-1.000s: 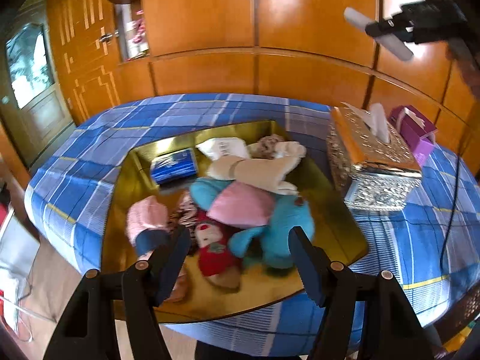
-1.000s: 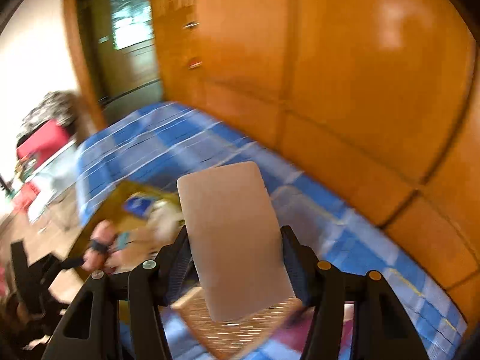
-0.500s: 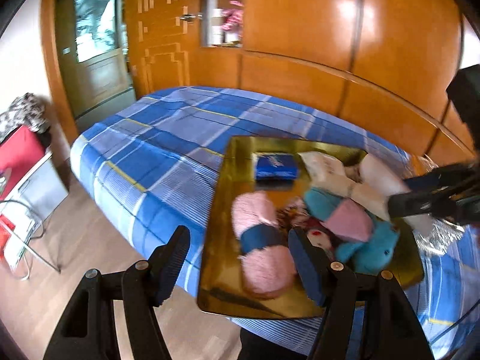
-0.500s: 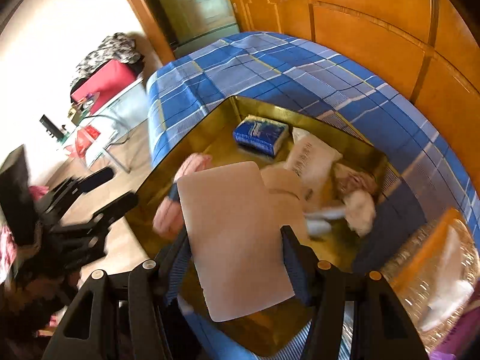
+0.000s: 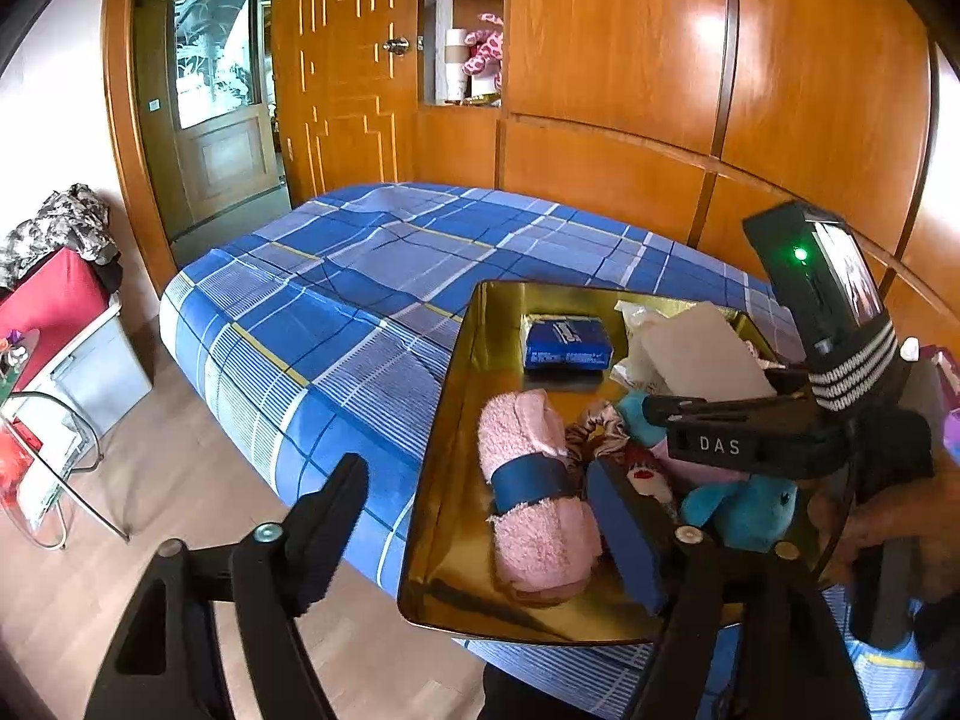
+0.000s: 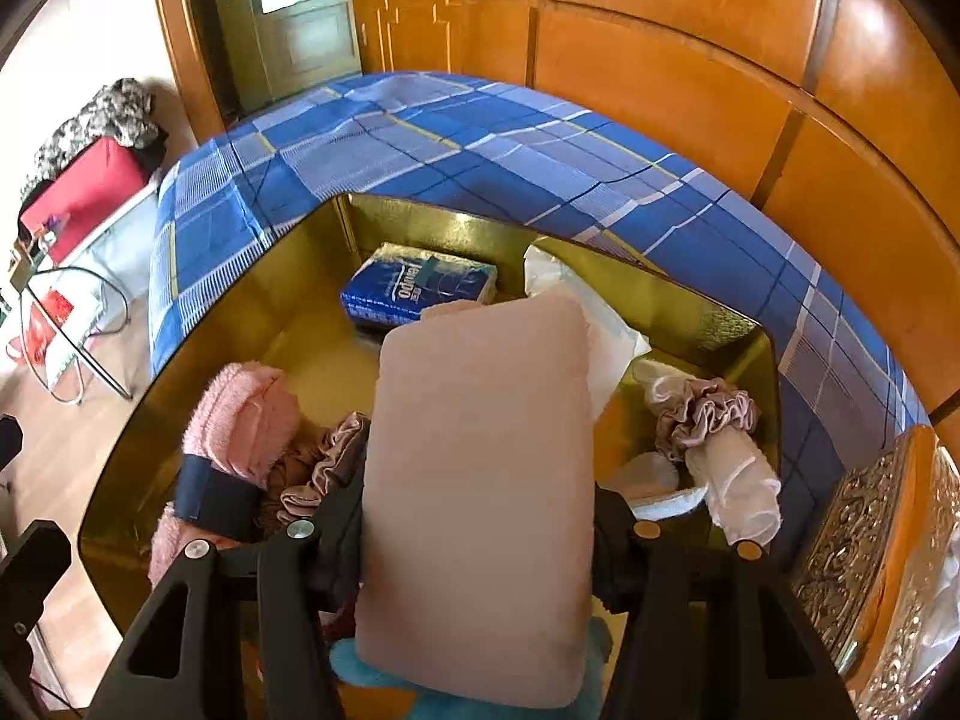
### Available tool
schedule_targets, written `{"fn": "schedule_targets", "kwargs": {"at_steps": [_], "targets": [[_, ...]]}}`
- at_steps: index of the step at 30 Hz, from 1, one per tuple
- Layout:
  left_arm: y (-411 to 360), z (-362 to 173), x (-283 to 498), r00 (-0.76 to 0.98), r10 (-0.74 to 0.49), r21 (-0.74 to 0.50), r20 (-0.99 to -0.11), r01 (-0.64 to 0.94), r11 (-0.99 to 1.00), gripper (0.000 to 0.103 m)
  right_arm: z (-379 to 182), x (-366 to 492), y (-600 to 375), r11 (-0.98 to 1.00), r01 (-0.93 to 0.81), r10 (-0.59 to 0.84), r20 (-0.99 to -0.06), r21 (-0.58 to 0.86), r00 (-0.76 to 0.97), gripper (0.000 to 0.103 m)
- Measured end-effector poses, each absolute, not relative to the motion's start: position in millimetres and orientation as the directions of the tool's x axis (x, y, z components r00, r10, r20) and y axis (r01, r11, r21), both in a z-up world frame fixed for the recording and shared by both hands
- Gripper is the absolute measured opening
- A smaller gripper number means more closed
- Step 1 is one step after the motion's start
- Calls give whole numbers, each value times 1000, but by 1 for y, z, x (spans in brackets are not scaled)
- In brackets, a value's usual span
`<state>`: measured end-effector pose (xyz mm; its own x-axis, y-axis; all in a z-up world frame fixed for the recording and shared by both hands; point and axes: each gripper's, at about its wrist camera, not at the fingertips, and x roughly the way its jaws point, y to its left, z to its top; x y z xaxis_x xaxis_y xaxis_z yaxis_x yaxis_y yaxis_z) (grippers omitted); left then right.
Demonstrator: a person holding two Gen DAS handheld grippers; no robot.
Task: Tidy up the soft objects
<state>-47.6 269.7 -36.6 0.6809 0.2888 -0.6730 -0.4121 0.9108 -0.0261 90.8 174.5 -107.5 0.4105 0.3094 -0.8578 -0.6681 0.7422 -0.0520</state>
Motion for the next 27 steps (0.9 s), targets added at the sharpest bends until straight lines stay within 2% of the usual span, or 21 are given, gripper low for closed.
{"fn": "schedule_targets", "kwargs": {"at_steps": [5,7,13,17,20,27], "targets": [[267,-35,-48,681,298,-17,-668,-415,910,82,-94,82,162,754,-656,346,-831,-31,437,61],[265,-34,-49,685,300,-16,-664,-414,910,83,-89,79,157,760,-649,353,-819,-30,451,68],[260,-29,-51,698,313,-9,-644,-416,909,92,-73,63,137,787,-616,372,-770,-35,518,75],[254,-27,-52,703,319,-2,-636,-415,910,94,-61,49,118,813,-581,374,-730,-39,572,75],[248,-25,-53,705,329,7,-629,-417,909,103,-54,35,102,836,-546,364,-693,-51,622,75],[227,-18,-48,728,310,-5,-612,-395,918,103,-53,12,64,899,-432,290,-646,-70,706,76]]}}
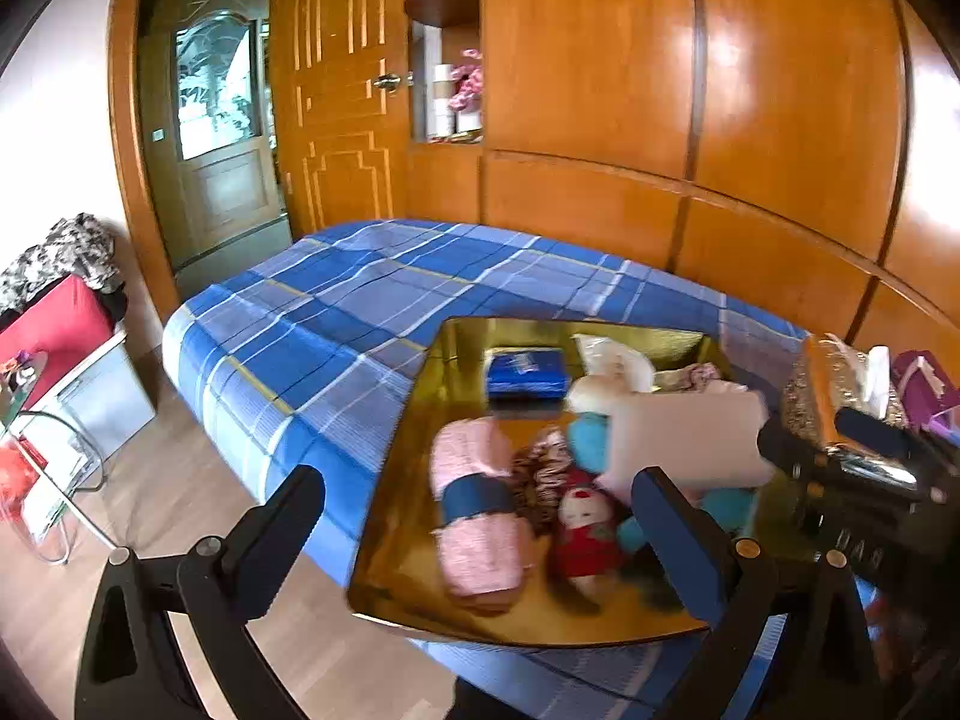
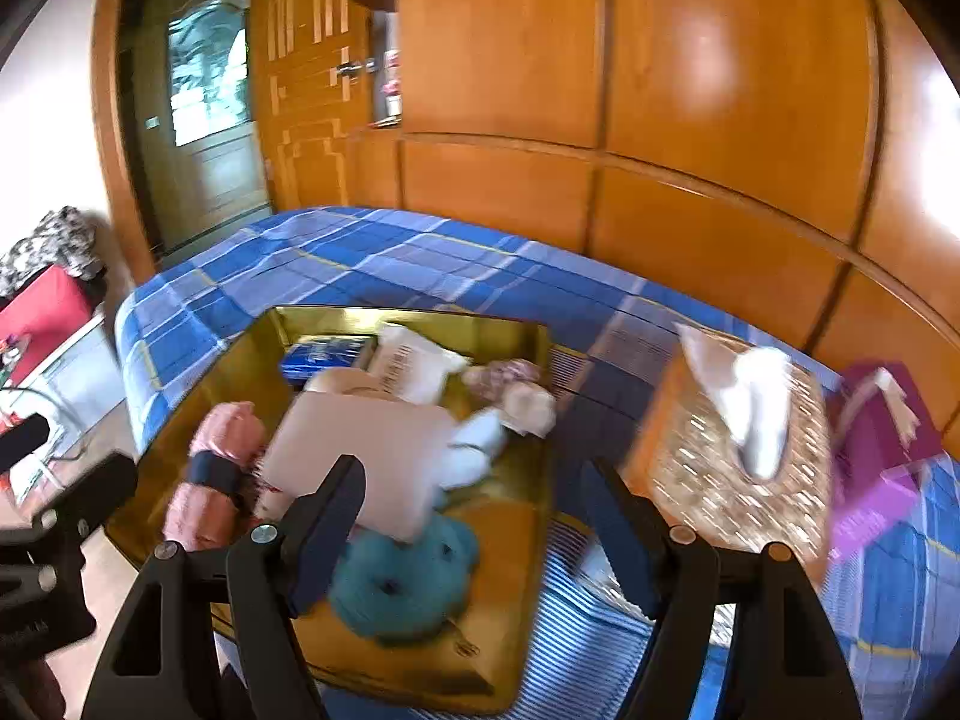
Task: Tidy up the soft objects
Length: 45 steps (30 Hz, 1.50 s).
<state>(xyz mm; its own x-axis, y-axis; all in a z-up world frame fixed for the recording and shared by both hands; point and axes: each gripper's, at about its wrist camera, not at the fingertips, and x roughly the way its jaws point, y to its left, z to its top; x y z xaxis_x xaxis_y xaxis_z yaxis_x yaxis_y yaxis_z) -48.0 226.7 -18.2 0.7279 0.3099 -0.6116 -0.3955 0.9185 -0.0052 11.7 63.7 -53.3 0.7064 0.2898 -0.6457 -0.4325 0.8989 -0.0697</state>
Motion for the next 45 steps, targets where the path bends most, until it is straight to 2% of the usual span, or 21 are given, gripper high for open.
{"fn": "schedule_targets", "kwargs": {"at_steps": [11,20,45], "targets": [[192,-16,-38,754,284,17,-592,-341,940,103,-56,-2,37,930,-355,221,-618,-101,755,76],[189,-17,-41,743,319,44,-589,-365,930,103,-59,-5,37,930,-355,219,-629,-98,746,76],[190,-19,-40,735,322,47,-596,-369,928,103,-58,-5,37,931,-354,219,-633,-92,742,76]]}}
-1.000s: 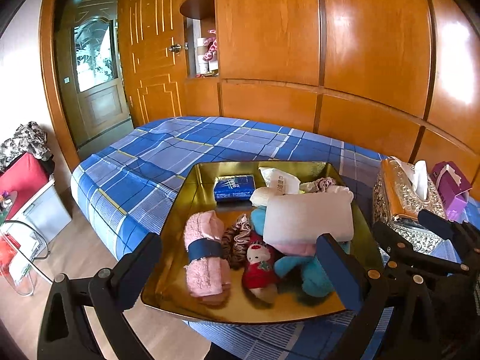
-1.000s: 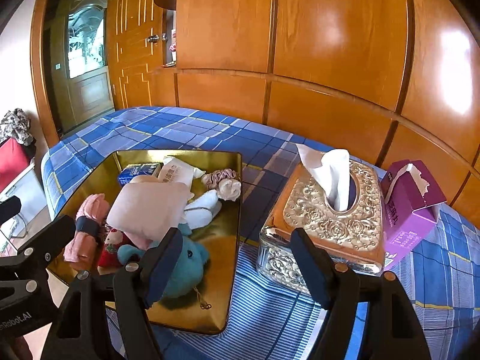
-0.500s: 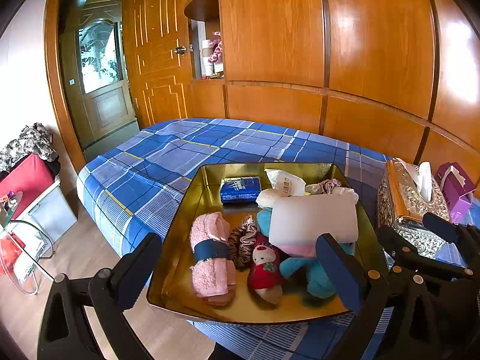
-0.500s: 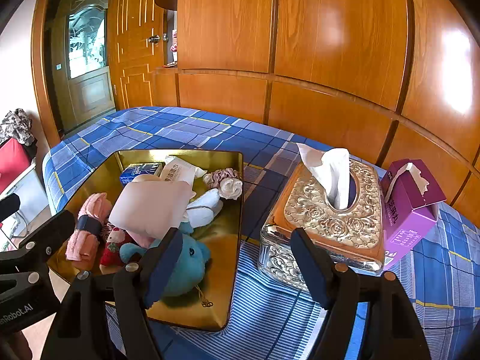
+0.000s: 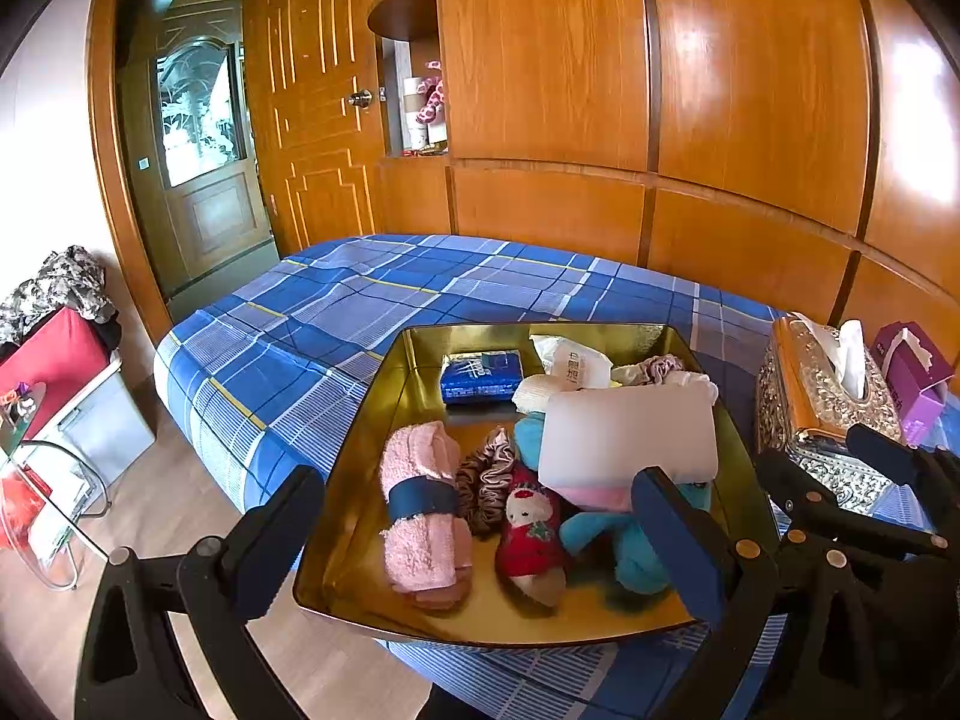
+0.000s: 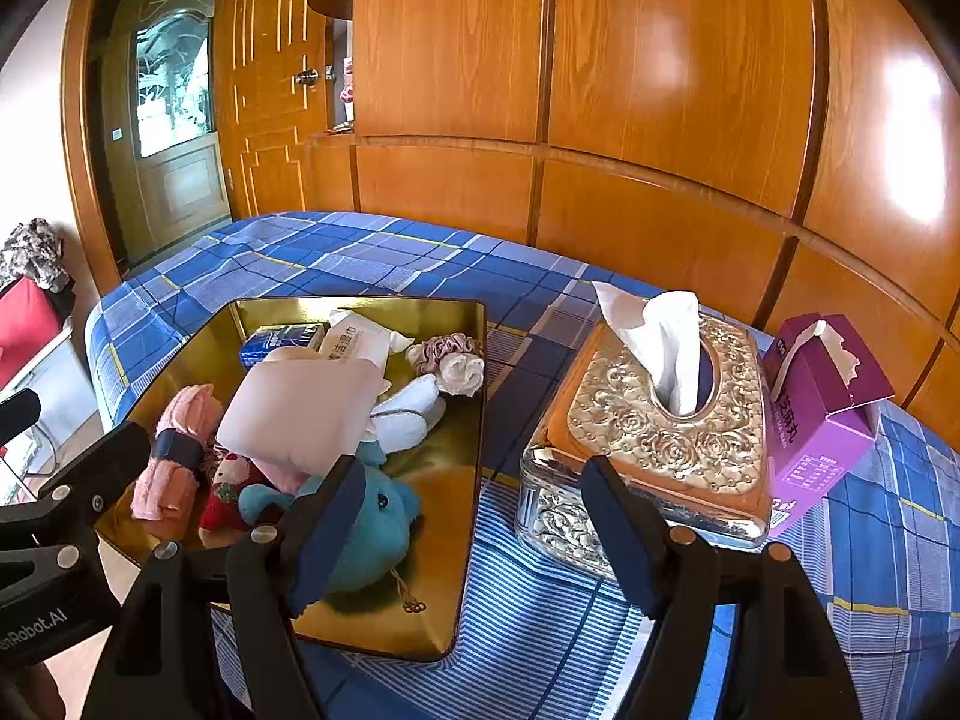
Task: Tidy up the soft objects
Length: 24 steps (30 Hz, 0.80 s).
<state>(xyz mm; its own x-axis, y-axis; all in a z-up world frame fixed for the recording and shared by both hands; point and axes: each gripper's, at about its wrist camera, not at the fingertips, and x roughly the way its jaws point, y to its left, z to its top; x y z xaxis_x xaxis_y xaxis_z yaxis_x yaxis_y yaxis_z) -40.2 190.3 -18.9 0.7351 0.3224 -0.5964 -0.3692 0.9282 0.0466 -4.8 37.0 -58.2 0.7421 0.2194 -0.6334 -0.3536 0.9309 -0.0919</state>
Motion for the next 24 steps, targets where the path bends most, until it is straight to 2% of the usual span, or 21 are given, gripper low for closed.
{"fn": "schedule_targets", "kwargs": {"at_steps": [24], "targets": [[188,-20,-39,734,305,50,-607,-348,936,103,-57,-5,36,934,-345,214,-630,-91,746,76]]}}
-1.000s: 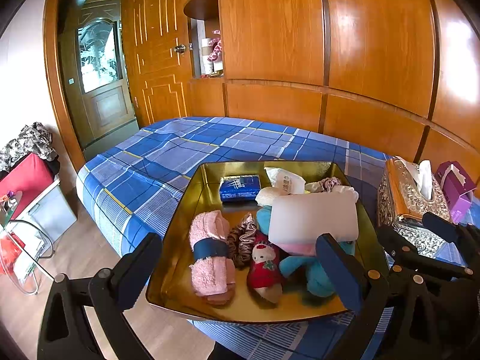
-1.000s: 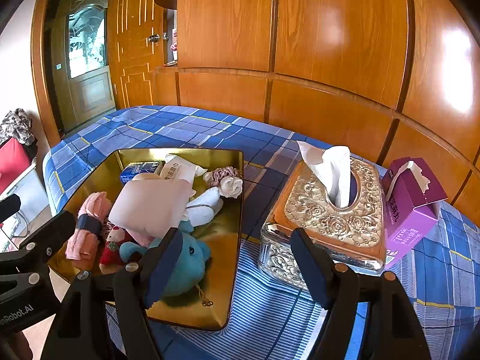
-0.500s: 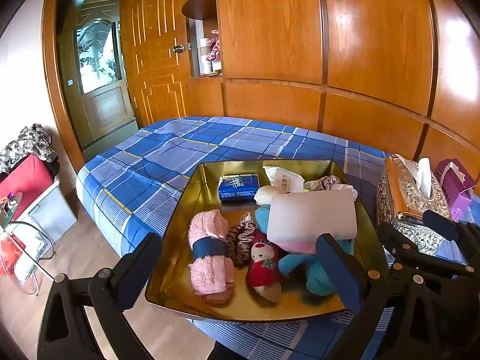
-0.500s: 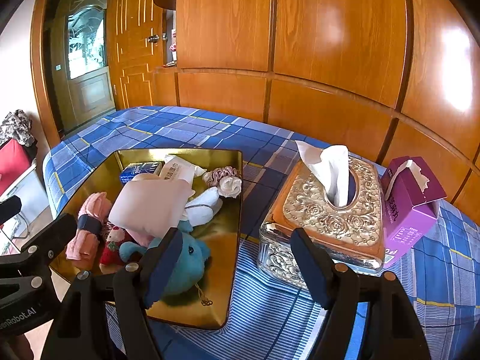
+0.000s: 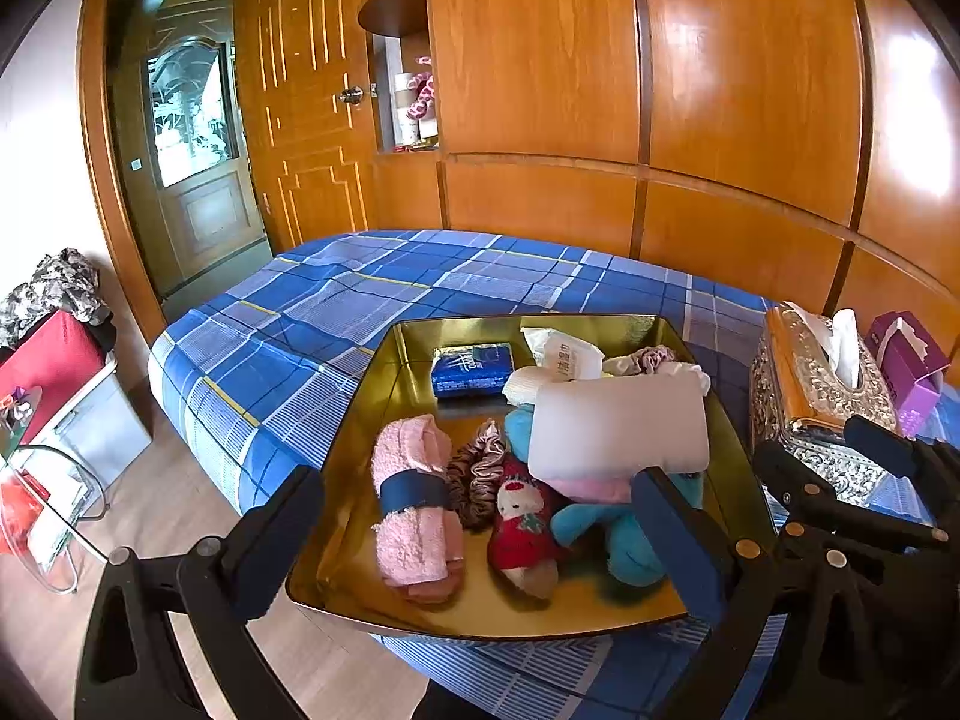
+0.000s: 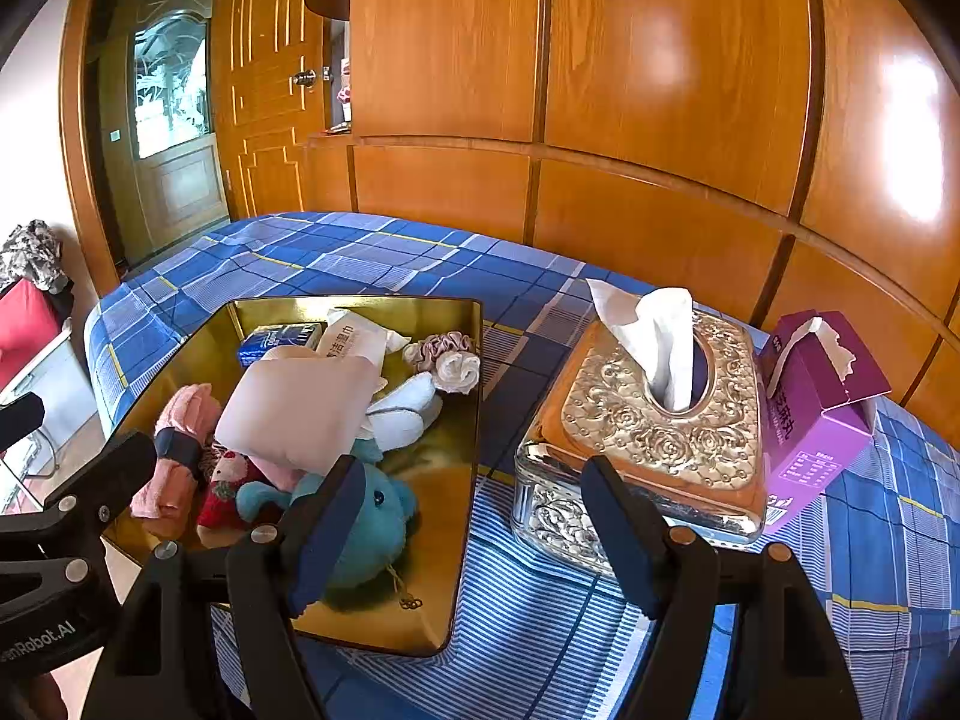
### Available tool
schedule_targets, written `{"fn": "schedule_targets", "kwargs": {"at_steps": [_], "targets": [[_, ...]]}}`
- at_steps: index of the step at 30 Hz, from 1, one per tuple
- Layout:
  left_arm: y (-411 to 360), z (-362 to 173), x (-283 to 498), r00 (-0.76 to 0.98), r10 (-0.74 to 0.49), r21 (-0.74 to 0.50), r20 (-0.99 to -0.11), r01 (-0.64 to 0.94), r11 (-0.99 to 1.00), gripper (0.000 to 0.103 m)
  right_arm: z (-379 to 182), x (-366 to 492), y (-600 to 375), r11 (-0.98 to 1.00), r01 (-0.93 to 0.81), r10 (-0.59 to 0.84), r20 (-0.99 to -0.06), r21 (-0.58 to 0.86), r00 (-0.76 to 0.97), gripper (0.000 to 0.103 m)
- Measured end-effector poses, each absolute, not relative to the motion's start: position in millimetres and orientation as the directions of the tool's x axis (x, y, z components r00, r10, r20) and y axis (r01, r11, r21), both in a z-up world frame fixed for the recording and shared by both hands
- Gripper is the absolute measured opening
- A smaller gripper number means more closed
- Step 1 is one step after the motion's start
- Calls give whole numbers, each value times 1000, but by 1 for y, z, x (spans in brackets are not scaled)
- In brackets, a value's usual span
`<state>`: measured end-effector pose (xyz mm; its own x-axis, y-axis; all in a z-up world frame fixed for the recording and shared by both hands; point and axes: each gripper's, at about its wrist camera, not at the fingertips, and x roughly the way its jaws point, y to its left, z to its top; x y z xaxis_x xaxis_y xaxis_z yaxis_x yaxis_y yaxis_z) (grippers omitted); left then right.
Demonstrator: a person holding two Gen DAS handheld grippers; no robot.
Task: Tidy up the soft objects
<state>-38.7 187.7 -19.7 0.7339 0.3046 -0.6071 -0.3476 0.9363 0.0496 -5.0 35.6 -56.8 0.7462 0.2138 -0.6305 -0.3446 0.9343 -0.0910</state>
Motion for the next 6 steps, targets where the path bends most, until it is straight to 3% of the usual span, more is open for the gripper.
{"fn": "schedule_targets", "kwargs": {"at_steps": [6], "targets": [[186,-20,-41,744,298,46,-598,-339,940,103,-53,-7,31,939,-333,213,-613,-86,761,76]]}}
